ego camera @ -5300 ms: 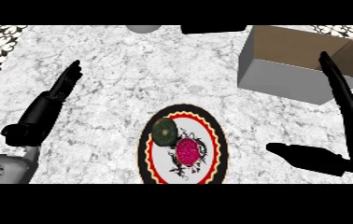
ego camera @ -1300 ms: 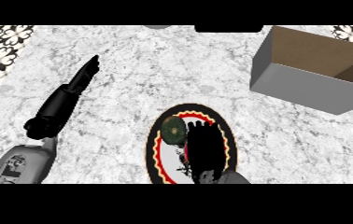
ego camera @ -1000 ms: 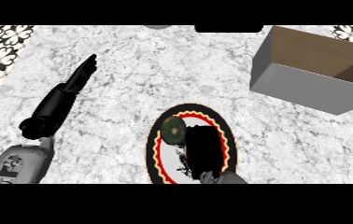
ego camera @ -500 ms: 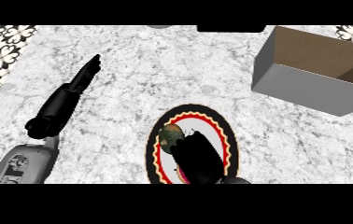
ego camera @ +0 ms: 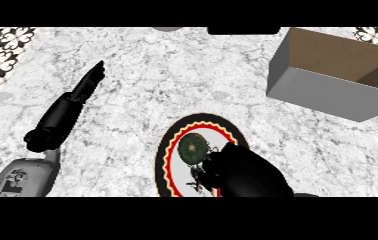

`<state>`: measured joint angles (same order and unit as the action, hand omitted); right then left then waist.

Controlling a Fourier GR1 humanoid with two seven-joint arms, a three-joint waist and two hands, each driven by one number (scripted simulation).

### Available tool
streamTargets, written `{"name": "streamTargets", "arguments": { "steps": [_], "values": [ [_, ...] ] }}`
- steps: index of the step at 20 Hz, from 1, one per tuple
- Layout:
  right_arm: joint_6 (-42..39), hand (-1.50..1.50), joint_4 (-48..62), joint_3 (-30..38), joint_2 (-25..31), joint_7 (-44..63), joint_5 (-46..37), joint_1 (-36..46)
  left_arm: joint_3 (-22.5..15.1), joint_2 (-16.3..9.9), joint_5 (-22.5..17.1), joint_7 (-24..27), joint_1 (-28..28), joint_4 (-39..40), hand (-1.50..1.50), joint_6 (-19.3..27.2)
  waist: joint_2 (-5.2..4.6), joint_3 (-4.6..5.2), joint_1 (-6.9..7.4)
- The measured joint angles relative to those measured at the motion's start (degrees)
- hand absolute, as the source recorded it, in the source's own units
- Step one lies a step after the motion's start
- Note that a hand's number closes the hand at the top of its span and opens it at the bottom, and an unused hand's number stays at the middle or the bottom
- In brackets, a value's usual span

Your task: Pick the cupcake from the plate and place it in the cardboard box

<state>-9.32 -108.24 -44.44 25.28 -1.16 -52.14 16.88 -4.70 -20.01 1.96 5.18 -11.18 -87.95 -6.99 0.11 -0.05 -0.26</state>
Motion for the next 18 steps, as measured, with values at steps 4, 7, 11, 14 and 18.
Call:
{"name": "streamTargets", "arguments": {
  "steps": [4, 7, 11, 14, 18],
  "values": [
    [0.52, 1.50, -8.86, 7.07, 5.43, -3.20, 3.87, -3.02, 0.64, 0.05, 0.07, -1.07, -0.67, -0.43, 0.00, -0.23, 0.05, 0.02, -0.36],
    [0.31, 1.50, -12.29, 14.64, 5.45, -0.91, 8.85, -3.80, 0.81, 0.20, 0.30, -0.65, -0.60, 0.01, 0.00, -0.34, 0.01, 0.04, -0.47],
    [0.30, 1.50, -13.18, 23.74, 3.20, 4.32, 15.48, -4.71, 1.15, 0.19, 0.06, -0.91, -0.69, -0.13, 0.00, -0.82, -0.03, 0.05, -0.37],
    [-0.43, 1.50, -11.09, 30.31, 1.84, 8.32, 19.21, -1.83, 1.15, 0.50, 0.25, -1.32, -1.30, -0.27, 0.00, -0.93, -0.11, 0.05, 0.01],
    [-2.47, 1.50, -4.27, 39.98, 2.77, 10.07, 24.67, 4.09, 1.10, 0.89, 0.48, -2.22, -1.72, -0.83, 0.00, -1.19, -0.17, 0.06, 0.45]
  ]
}}
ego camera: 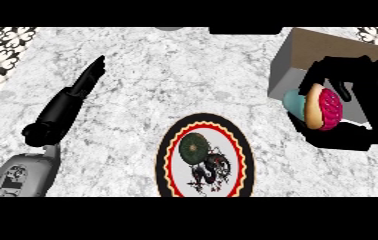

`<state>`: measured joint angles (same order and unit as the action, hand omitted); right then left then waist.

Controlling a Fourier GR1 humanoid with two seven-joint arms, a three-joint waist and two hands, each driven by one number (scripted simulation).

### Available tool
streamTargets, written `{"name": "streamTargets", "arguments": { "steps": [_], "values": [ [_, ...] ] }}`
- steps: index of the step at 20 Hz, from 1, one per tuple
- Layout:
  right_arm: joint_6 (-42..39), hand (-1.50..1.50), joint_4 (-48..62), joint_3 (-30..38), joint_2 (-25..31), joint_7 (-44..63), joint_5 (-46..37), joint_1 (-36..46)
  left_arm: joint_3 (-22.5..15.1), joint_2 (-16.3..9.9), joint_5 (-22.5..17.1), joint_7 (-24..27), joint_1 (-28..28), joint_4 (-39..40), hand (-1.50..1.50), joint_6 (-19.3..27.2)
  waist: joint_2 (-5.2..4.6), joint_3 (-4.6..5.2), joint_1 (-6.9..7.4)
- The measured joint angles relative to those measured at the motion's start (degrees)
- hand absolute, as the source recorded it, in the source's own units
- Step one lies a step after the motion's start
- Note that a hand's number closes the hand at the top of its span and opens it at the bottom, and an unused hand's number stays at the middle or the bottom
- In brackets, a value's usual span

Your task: Pick the cupcake from the plate and place it in the cardboard box

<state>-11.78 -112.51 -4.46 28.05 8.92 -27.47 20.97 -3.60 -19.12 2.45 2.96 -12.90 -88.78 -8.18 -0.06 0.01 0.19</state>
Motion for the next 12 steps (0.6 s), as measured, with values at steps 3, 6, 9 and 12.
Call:
{"name": "streamTargets", "arguments": {
  "steps": [3, 6, 9, 12],
  "values": [
    [-1.24, 1.50, 8.45, 4.62, 1.35, -0.95, 1.77, 5.27, 0.02, 0.51, 0.54, 0.78, -0.18, 1.12, 0.00, -0.09, -0.09, 0.01, 0.30],
    [-1.81, 1.50, 17.14, 6.42, 3.64, -3.75, 0.08, 10.38, -0.53, 1.36, 1.37, 0.54, -0.28, 0.70, 0.00, 0.22, -0.17, 0.00, 0.64],
    [-2.71, 1.50, 25.08, 6.25, 6.20, -8.14, -2.48, 12.33, -0.06, 1.33, 1.28, 1.08, -0.58, 1.32, 0.00, -0.40, -0.29, 0.01, 0.82],
    [-6.49, 1.50, 33.15, 5.07, 9.11, -10.89, -3.98, 14.58, -0.56, 1.99, 1.88, 0.78, -1.46, 1.47, 0.00, -0.17, -0.43, 0.00, 1.17]
  ]
}}
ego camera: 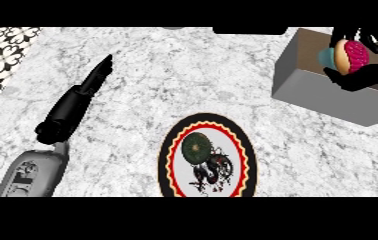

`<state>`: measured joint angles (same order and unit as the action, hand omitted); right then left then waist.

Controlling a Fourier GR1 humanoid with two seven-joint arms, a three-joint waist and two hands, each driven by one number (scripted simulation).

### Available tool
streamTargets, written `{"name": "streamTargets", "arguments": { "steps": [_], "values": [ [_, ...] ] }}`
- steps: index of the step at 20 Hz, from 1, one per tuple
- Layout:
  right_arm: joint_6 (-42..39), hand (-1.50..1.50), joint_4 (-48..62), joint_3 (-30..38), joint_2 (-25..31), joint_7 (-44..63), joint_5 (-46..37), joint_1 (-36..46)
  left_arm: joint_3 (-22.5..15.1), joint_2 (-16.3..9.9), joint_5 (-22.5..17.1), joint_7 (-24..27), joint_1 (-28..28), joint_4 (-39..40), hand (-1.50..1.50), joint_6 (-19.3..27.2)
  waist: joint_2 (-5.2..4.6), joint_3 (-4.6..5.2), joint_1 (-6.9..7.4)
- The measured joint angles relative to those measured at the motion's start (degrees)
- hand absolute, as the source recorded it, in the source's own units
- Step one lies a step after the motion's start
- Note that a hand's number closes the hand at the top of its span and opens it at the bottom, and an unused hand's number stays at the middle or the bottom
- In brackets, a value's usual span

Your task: Pick the cupcake from the plate and place it in the cardboard box

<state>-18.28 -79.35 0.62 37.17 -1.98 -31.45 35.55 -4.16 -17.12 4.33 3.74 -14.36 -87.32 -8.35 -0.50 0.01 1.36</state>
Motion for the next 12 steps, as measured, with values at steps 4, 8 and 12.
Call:
{"name": "streamTargets", "arguments": {
  "steps": [4, 8, 12],
  "values": [
    [-4.53, 1.50, 11.25, -1.01, 3.66, -5.88, -1.53, 3.36, 0.13, -0.10, -0.06, 0.20, 0.49, -0.42, 0.00, -0.63, -0.09, -0.03, 0.45],
    [-6.27, 1.50, 21.49, -3.90, 5.55, -11.97, -5.55, 6.54, -0.03, 0.38, 0.07, -0.19, 0.53, -0.72, 0.00, -0.84, -0.18, -0.04, 0.78],
    [-8.71, -1.50, 30.75, -6.32, 7.06, -17.84, -8.90, 9.77, 0.88, -0.07, 0.00, 0.66, 0.04, -0.01, 0.00, -1.42, -0.19, 0.02, 0.82]
  ]
}}
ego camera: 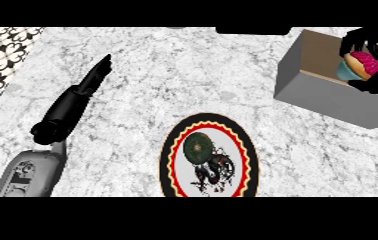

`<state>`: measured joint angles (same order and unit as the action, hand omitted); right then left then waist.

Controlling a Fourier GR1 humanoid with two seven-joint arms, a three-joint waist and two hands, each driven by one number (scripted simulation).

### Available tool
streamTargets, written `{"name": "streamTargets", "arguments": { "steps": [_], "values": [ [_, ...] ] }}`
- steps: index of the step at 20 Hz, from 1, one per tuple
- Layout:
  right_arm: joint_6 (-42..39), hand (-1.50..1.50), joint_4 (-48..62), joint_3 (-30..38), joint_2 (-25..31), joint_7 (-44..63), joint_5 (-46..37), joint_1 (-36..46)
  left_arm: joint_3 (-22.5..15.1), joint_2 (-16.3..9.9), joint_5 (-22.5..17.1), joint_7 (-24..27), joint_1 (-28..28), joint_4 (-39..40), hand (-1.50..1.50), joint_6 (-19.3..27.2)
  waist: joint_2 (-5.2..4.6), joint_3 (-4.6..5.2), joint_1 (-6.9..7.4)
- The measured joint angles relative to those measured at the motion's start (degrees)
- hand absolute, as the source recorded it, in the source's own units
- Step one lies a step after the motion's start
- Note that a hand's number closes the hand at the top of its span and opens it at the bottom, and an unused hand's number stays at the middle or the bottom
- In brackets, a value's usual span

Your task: Pick the cupcake from the plate and place it in the cardboard box

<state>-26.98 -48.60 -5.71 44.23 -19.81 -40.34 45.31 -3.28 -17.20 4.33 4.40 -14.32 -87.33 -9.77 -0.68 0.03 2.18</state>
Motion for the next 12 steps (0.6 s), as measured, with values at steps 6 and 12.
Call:
{"name": "streamTargets", "arguments": {
  "steps": [6, 12],
  "values": [
    [-1.23, -1.50, 8.84, -0.60, -0.52, -12.76, -0.37, 3.38, 0.50, 0.19, 0.27, 0.46, -0.32, 1.02, 0.00, -0.38, 0.16, 0.06, -0.33],
    [-2.65, -1.50, 14.87, 11.51, -5.24, -14.25, 13.88, 5.56, 0.82, 0.22, 0.26, 0.61, 0.22, 1.13, 0.00, -0.39, 0.27, -0.15, -0.74]
  ]
}}
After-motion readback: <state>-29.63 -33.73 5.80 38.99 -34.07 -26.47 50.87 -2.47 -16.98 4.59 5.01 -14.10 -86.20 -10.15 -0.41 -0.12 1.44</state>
